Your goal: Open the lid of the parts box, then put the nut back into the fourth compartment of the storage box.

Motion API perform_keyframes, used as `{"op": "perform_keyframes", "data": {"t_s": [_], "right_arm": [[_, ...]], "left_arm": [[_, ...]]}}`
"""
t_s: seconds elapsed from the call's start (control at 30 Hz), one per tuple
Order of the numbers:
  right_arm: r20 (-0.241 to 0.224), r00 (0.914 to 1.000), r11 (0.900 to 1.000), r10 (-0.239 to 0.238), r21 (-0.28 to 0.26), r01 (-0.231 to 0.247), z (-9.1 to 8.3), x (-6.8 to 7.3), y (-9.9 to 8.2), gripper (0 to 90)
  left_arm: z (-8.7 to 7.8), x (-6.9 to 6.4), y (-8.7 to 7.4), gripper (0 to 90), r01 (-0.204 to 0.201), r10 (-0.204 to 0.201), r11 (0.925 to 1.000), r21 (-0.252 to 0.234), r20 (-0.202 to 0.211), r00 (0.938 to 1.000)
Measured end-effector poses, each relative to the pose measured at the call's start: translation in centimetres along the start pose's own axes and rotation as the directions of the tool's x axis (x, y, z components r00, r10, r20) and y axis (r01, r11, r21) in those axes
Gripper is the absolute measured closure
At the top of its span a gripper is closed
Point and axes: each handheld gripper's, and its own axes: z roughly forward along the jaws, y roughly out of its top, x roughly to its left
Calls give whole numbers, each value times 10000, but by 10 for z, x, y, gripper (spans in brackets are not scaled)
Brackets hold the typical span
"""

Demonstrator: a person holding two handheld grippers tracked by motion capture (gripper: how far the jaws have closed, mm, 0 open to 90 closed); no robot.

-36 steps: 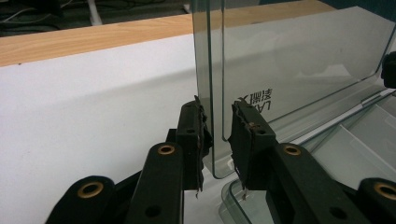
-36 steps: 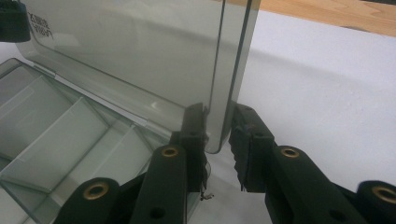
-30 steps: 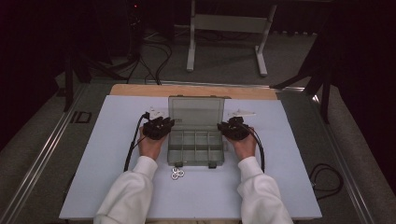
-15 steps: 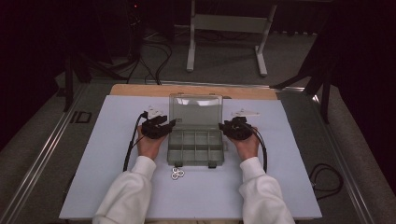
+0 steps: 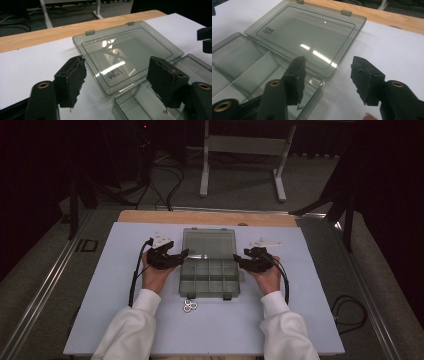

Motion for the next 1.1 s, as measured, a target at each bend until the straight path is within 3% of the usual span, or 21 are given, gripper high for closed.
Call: {"op": "perform_keyframes", "data": {"t_s": [0.23,0.43,0.8,1.1], "right_arm": [[-251,9990,9993,-374,31,375,-5,7,1,279],[-240,9994,9997,-252,-27,251,-8,10,1,147],[-435,9971,9981,-623,-28,622,-11,19,3,135],[-730,9935,9961,-871,75,878,-12,26,3,135]], "left_arm": [[-10,-1,-3,169,-142,139,9999,85,340,9993],[-18,-2,-6,83,-182,183,9998,-47,388,9991],[-38,1,-11,72,-273,289,9989,-382,429,9987],[-49,-1,-16,39,-466,479,9985,-301,440,9979]]}}
